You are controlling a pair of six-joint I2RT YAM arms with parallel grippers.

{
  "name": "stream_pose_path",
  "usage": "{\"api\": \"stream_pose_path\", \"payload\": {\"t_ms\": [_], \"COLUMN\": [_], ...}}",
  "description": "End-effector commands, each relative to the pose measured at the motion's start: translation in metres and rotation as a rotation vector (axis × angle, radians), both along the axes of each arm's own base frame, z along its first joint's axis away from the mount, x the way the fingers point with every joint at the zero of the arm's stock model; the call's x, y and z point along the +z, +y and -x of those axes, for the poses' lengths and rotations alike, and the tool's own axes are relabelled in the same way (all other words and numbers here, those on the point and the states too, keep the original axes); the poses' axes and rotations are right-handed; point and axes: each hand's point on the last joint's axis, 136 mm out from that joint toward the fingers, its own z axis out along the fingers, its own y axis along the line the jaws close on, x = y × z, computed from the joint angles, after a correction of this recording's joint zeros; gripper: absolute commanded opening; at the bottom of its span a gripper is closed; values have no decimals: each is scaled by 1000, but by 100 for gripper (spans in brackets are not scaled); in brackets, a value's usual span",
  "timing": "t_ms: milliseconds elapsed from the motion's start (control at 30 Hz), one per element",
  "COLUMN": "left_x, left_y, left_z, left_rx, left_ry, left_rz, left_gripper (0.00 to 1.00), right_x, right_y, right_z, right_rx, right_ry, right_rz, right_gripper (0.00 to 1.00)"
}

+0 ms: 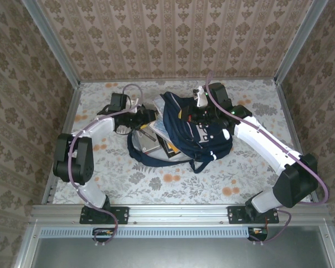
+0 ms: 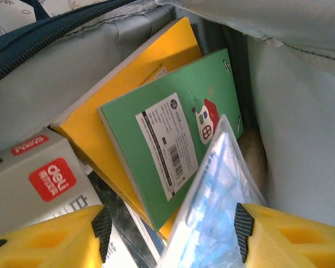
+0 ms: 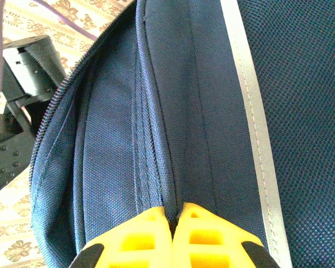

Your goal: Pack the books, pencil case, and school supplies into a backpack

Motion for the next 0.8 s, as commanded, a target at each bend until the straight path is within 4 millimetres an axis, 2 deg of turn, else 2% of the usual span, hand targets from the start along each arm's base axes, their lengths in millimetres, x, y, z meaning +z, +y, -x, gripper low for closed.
{"api": "stream_pose_path", "payload": {"t_ms": [0,133,233,333,400,467,533,567,767], "left_x": [15,15,15,12,13,15,18,20,32], "left_y": [-9,-16,-18,-16,-15,-13,-9,-7,11], "left_z": [-5,-5,-2,1,2,4,5,5,0], "left_rx": [-85,-122,-136,-123,-115,-101,-76,-59,91], "left_ry": [-34,-31,-28,-18,-13,-9,-12,-16,-41], "left_rz": [82,130,154,161,174,189,199,202,256], "left_gripper": [58,50,38,20,19,10,8,2,0], "right_x": [25,24,24,24,24,23,23,23,23], "right_y": [-9,-10,-11,-10,-10,-9,-9,-9,-9], "right_z": [2,2,1,0,-1,-2,-2,-2,-1], "right_rx": [-27,-30,-34,-34,-33,-32,-32,-32,-34], "right_ry": [-70,-67,-70,-70,-69,-68,-66,-67,-64], "right_rz": [-6,-5,-5,-7,-8,-10,-13,-14,-16], "right_gripper": [0,0,0,0,0,0,0,0,0]}}
